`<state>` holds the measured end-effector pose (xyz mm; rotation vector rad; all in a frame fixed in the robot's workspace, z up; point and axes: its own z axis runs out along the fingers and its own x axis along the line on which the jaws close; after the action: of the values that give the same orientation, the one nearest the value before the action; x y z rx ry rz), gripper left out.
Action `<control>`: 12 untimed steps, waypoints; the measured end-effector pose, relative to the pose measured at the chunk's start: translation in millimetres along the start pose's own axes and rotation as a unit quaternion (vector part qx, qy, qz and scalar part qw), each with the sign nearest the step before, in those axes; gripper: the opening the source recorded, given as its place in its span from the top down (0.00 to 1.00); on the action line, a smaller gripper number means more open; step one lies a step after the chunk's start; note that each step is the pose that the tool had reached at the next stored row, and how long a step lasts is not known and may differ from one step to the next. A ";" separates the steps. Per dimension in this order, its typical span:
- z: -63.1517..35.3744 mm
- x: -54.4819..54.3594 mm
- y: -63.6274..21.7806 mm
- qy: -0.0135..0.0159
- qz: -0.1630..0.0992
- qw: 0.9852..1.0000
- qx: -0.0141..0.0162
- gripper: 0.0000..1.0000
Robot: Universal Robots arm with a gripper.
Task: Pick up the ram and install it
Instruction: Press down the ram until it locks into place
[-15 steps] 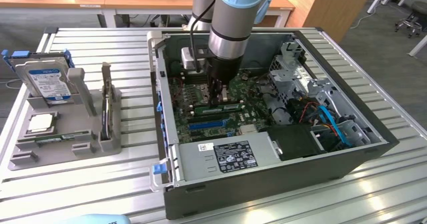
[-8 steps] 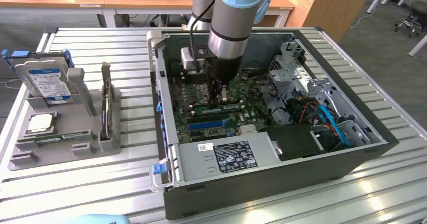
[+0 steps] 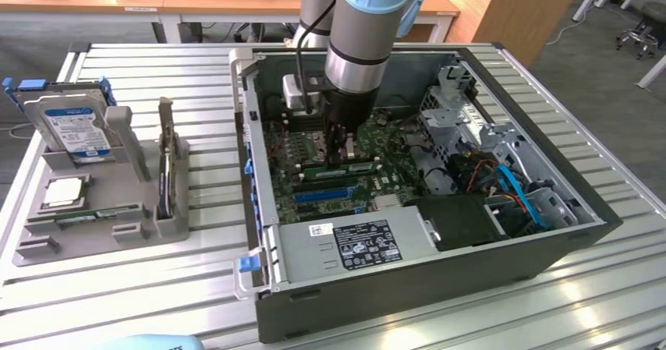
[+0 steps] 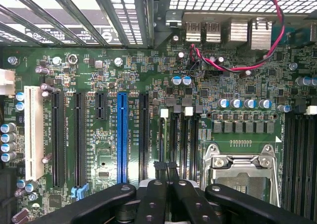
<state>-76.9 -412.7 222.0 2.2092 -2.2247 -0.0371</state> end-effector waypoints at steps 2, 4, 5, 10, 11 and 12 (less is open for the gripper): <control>0.0 0.0 0.0 0.000 0.000 1.000 0.000 0.90; 0.1 0.0 0.0 0.000 0.000 1.000 0.000 0.90; 0.1 0.0 0.0 0.000 0.000 1.000 0.000 0.90; 0.3 0.0 0.0 0.000 0.000 1.000 0.000 0.90; 0.3 0.0 0.0 0.000 0.000 1.000 0.000 0.90; 0.3 0.0 0.0 0.000 0.000 1.000 0.000 0.90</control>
<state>-76.9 -412.7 221.7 2.2092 -2.2247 -0.0371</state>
